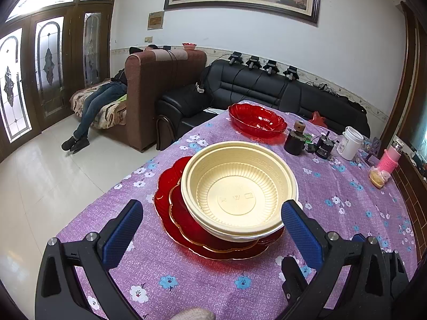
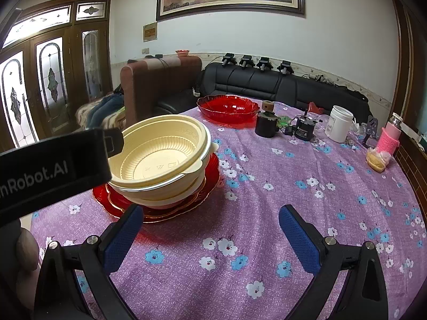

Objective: Organize plates and bowls

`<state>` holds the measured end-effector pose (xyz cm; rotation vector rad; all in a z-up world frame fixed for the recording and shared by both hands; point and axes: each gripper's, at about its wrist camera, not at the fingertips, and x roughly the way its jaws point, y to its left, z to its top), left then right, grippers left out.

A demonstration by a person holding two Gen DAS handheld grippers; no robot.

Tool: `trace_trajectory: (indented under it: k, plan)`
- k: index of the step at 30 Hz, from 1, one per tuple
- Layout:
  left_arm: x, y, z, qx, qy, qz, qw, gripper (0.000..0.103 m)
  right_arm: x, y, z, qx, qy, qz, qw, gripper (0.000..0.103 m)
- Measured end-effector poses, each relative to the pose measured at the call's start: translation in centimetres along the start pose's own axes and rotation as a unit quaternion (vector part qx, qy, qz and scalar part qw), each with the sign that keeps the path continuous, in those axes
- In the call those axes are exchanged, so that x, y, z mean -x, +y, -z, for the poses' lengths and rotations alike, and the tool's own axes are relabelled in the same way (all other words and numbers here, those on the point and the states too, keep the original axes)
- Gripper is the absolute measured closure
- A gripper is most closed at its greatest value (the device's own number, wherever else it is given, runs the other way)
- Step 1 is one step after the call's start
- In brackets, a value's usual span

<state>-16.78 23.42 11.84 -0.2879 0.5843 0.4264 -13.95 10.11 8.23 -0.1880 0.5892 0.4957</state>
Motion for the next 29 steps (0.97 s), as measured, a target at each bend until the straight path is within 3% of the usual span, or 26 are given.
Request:
trace_trajectory:
  k: [21, 29]
  plan:
    - [-0.1, -0.2, 0.4, 0.004, 0.005, 0.001, 1.0000, 0.000, -0.3, 0.4, -0.1, 0.012, 0.007, -0.008, 1.000, 0.000]
    - [1.0, -1.1, 0.1, -0.003, -0.011, -0.005, 0.9999, 0.000, 0.2, -1.1, -0.3, -0.015, 0.004, -0.021, 1.000, 0.000]
